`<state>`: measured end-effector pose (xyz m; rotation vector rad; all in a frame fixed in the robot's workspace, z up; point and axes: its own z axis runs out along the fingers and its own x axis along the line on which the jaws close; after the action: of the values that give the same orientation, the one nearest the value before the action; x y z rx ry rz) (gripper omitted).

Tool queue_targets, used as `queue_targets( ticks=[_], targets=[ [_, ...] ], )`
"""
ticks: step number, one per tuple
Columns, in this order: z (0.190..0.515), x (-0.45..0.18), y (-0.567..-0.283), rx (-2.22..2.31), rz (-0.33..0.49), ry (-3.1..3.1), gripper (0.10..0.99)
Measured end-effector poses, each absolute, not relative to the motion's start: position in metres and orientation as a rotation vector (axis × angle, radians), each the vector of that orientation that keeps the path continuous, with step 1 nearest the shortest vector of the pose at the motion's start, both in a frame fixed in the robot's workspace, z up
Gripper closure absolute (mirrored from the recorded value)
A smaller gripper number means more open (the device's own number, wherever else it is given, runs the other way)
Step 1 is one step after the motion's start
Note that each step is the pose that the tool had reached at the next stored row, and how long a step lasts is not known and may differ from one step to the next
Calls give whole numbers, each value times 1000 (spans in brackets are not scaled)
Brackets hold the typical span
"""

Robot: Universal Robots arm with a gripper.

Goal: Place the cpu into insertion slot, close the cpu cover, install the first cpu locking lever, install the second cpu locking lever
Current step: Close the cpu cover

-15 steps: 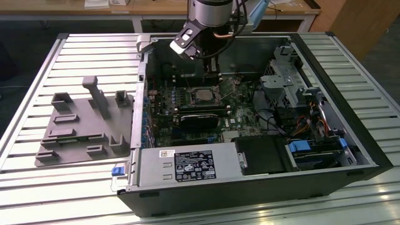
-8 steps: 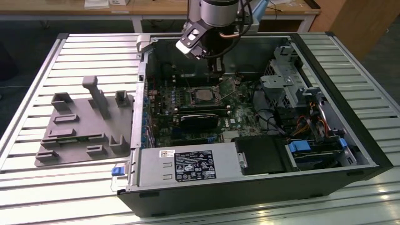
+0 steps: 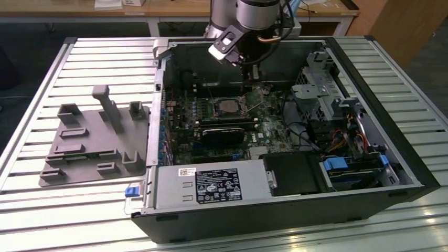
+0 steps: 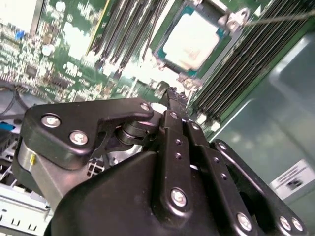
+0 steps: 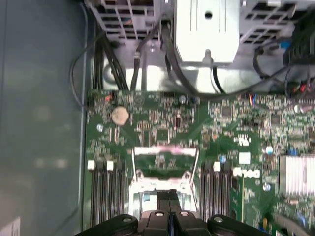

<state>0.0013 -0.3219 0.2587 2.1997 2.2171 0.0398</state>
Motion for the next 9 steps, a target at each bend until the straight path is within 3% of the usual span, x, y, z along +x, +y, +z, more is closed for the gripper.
queue_targets(
  ticks=[9],
  targets=[
    [259, 35, -322, 2202, 36, 2219, 980]
  ],
)
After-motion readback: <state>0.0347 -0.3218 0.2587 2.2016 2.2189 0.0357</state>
